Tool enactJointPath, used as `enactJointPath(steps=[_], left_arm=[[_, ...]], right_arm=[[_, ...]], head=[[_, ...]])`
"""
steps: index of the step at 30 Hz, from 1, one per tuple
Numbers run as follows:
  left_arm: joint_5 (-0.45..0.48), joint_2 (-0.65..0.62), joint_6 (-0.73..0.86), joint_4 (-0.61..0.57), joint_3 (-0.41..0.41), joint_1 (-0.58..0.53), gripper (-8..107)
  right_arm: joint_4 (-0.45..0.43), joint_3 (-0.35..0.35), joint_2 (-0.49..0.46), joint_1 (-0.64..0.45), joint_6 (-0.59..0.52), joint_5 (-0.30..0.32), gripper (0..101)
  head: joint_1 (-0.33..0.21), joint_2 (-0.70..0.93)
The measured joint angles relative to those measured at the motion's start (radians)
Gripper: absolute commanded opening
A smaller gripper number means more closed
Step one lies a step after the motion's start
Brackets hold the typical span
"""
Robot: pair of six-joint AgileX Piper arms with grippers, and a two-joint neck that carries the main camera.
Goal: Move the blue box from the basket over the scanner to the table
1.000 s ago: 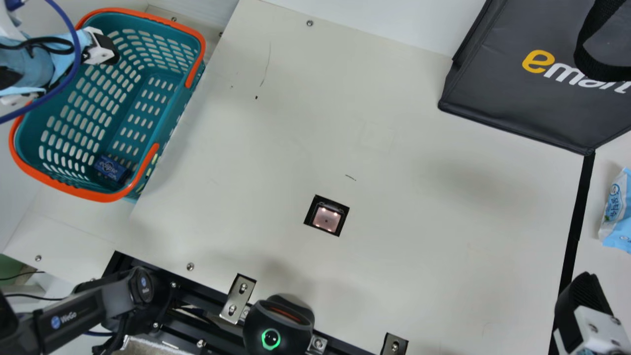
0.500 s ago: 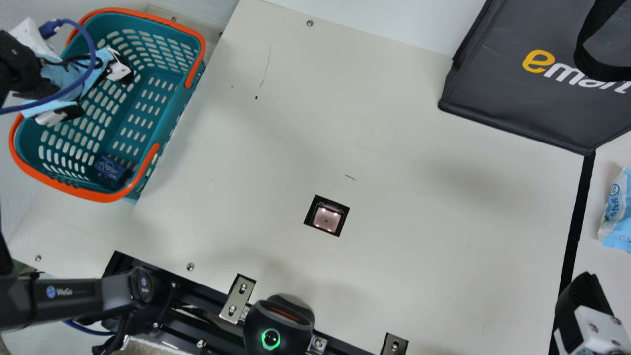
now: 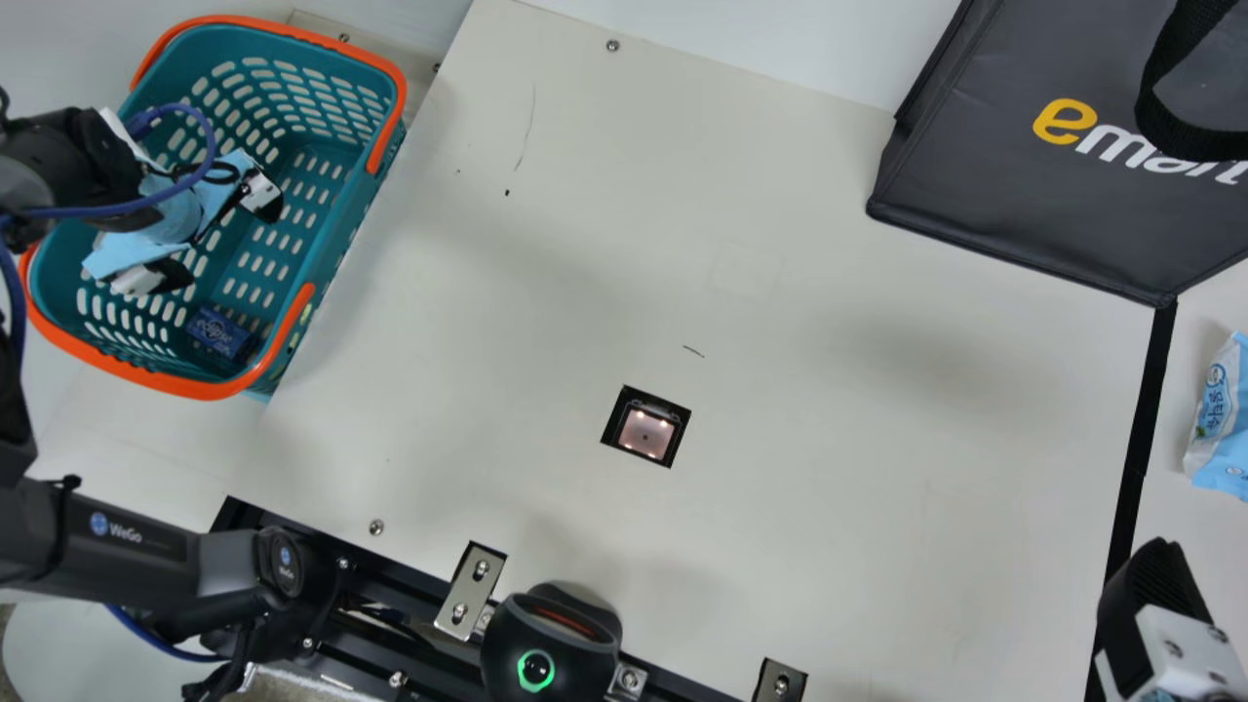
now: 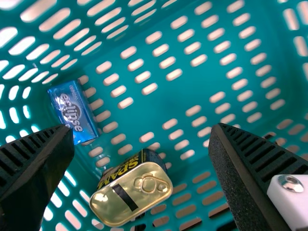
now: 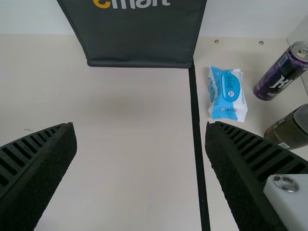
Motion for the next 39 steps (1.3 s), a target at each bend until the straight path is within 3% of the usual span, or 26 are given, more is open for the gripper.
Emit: enactJointPath(steps=[14,39], left_arm=[[-0.057,0.139,-0.149,0.095,0.007,-0.001,90],[-0.199,0.213,-0.212,0.133,0.106,0.025,90]], right_arm=[[0.0,0.0,0.0,0.0,0.0,0.0,95],[0.0,0.0,0.0,0.0,0.0,0.0,95]], head=[[0.0,0.0],[0.0,0.0]])
